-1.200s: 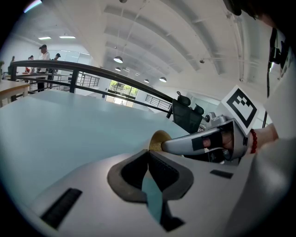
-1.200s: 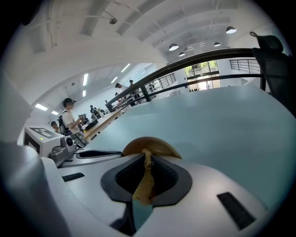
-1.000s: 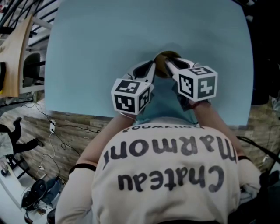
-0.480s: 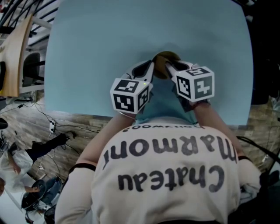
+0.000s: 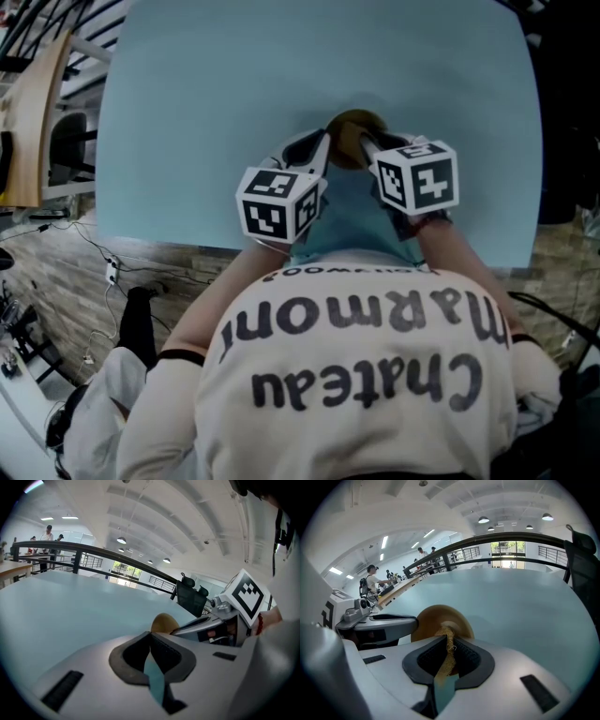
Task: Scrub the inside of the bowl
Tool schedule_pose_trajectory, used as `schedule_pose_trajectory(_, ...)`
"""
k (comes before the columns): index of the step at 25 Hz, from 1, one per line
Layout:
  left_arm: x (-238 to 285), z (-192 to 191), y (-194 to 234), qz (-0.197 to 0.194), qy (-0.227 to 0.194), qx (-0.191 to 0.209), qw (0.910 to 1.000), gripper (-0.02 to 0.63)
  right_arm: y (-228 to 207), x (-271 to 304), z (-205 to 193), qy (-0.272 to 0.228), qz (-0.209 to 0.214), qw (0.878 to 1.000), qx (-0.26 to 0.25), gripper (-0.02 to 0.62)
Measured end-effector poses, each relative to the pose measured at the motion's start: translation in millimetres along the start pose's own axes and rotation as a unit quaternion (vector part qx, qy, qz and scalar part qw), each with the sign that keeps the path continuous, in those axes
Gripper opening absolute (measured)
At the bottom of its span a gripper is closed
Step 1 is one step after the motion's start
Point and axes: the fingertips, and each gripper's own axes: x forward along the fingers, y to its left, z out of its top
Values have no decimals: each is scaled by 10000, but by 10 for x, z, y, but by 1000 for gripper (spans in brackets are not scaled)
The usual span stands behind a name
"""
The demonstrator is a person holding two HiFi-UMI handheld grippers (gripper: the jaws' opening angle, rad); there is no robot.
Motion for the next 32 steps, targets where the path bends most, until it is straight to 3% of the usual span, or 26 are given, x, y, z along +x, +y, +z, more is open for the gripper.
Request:
schedule_pose_trajectory(12, 4, -23, 97, 245, 30, -68, 9997, 9, -164, -151, 182, -370, -180, 9990, 190, 60)
schedule_pose_trajectory(19, 42, -55, 174, 376, 126, -337, 9986, 9, -131, -300, 351, -963, 109, 9948, 308, 60)
schedule_pose_trajectory(32, 112, -127, 264, 623, 309, -347, 9970, 20, -186, -419, 421, -1213, 287, 9912, 450, 60)
